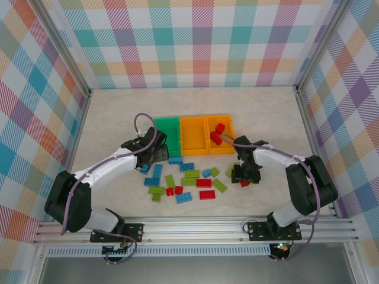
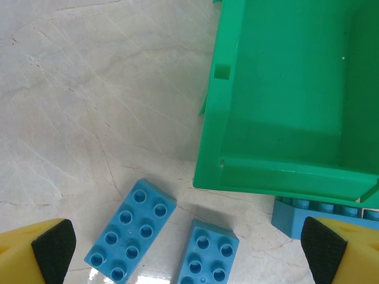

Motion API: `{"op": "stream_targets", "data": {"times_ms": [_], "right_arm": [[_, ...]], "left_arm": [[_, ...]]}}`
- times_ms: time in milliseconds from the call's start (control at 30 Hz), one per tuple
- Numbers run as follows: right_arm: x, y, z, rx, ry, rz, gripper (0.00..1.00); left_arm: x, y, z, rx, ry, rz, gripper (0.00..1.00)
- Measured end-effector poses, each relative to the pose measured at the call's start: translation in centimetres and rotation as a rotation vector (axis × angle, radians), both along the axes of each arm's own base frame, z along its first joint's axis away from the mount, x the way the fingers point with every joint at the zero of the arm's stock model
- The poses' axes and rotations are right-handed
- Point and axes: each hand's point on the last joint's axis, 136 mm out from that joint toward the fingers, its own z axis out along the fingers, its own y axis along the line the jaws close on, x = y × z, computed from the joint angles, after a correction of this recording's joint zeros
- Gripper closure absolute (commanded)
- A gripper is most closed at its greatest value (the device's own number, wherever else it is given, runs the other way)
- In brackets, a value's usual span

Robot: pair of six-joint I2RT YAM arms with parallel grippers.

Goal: Sort the legos into containers by color

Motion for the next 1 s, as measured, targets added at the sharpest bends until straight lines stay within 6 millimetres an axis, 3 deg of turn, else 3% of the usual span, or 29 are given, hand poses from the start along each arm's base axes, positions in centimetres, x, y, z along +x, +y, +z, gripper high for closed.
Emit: {"op": "stream_targets", "data": {"times_ms": [167, 433, 567, 867, 1000], "right_arm": [[0.0, 0.0, 0.0, -0.004, 0.001, -0.044, 0.65], [0.1, 0.0, 0.3, -0.002, -0.007, -0.087, 0.7], [0.8, 0.3, 2.0, 0.026, -0.06, -0.108, 0.69], [7.3, 3.9, 9.9, 0.173, -0.269, -0.107, 0.69], [10.9, 6.6, 11.7, 0.246, -0.297, -0.094, 0.69]], "left_arm": [[0.0, 0.0, 0.0, 0.0, -0.001, 0.0, 0.0], [0.1, 0.1, 0.1, 0.005, -0.006, 0.004, 0.0], [0.1, 0.1, 0.1, 0.006, -0.01, 0.006, 0.0], [0.2, 0.4, 0.9, 0.004, -0.036, 0.012, 0.0], [0.2, 0.5, 1.1, 0.003, -0.046, 0.015, 0.0]]}}
